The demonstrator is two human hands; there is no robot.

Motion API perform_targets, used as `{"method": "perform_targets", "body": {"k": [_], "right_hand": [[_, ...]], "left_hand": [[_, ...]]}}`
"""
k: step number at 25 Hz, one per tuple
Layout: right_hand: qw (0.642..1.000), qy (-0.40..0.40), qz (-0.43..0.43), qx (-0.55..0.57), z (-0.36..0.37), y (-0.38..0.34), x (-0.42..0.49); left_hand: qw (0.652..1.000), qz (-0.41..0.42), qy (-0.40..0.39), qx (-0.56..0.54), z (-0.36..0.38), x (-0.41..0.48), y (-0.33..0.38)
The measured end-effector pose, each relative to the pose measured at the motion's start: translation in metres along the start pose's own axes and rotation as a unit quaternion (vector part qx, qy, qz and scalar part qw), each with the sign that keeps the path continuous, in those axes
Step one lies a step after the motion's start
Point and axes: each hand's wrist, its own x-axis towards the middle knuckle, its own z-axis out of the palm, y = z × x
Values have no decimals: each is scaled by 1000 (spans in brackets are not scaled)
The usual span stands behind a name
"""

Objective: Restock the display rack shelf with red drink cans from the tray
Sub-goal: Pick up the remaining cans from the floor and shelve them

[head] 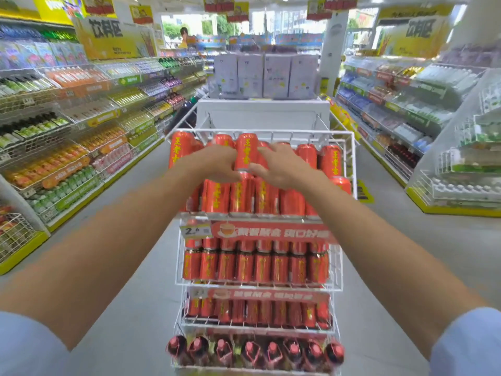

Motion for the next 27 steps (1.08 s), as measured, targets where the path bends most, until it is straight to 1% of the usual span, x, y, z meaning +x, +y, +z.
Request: {"method": "perform_targets", "body": {"k": [3,6,7,10,14,18,21,23,25,27], "right_hand": [[999,13,4,-30,-8,8,-54],[998,13,14,-59,3,22,-117],[998,8,18,-66,13,28,-137],[997,-18,56,-42,44,46,-187],[993,-55,107,-3,98,85,-243],[984,-109,137,2,150,124,-289],[976,-157,147,31,224,160,-326],[961,-203,177,57,301,184,-363],[938,-263,211,77,385,199,-409],[910,-324,244,90,484,212,-459]], "left_hand": [[998,59,19,26,12,-19,24],[991,131,41,10,42,-48,59],[989,146,35,-9,59,-58,71],[986,162,-3,-47,106,-83,110],[978,181,-62,-86,164,-96,150],[974,146,-142,-101,245,-97,180],[962,116,-222,-113,332,-102,213],[943,106,-290,-123,410,-111,240],[920,86,-360,-130,505,-129,262],[896,58,-419,-136,616,-147,281]]}}
